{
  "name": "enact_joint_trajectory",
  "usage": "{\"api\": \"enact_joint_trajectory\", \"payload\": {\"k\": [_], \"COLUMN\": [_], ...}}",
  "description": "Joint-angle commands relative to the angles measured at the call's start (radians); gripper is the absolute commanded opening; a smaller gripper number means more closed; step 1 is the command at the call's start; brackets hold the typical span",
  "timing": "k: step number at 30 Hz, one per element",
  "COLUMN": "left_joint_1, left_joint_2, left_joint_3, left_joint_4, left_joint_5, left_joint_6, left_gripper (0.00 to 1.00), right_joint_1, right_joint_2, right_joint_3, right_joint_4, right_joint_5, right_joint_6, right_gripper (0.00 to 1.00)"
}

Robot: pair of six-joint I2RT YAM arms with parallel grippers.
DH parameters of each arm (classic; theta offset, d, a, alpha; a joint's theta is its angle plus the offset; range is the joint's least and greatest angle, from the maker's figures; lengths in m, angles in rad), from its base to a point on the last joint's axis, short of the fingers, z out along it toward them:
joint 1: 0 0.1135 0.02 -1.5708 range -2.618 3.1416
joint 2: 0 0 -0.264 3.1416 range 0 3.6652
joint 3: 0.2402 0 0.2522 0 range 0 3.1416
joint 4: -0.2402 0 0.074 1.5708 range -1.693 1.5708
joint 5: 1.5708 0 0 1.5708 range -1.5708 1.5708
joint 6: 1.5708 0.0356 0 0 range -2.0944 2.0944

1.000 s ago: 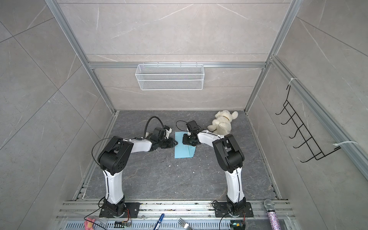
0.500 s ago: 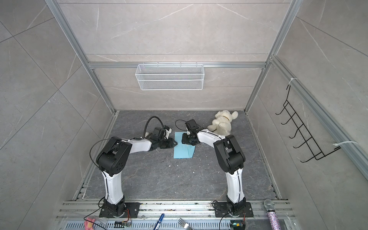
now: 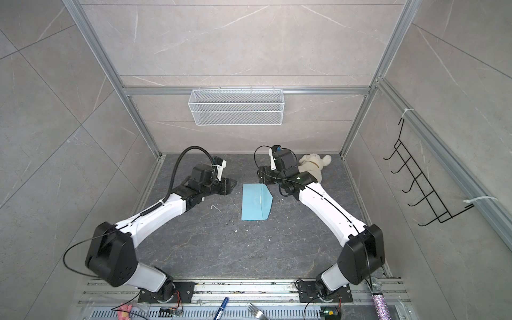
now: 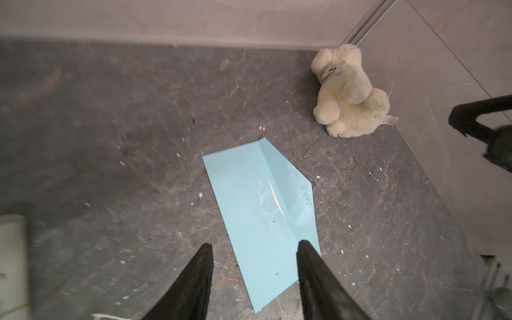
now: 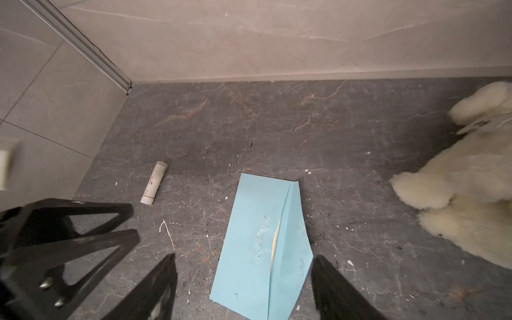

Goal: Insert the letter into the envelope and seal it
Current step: 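Open both grippers and lift them away from the envelope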

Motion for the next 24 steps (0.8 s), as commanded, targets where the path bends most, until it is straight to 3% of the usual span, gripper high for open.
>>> {"api": "enact_joint_trajectory", "payload": {"k": [1,9,22,24], "left_joint_1": [0.002,0.012,0.032,0.033], "left_joint_2": [-0.109,-0.314,-0.423,-0.429], "left_joint_3": [-0.015,-0.128,-0.225,-0.233], "left_joint_4": [-0.043,0.021,0.0,0.006], "left_joint_5": [-0.083,-0.22,-0.371,-0.365], "left_joint_6": [0.089,0.107,0.083,0.079], "left_gripper": [0.62,0.99,1.0,1.0], "right_joint_1": [-0.011,-0.031,-0.065,-0.069], "right_joint_2": [-0.049,-0.106,-0.043,-0.043], "right_joint_3": [-0.054,-0.141,-0.178,-0.182], "right_joint_4": [-0.043,-0.017,0.009,0.016], "right_joint_5": [0.047,0.058,0.027,0.029], "right_joint_6": [-0.07,-0.091,-0.042,-0.032], "right_gripper": [0.8,0.83,0.85,0.92]}}
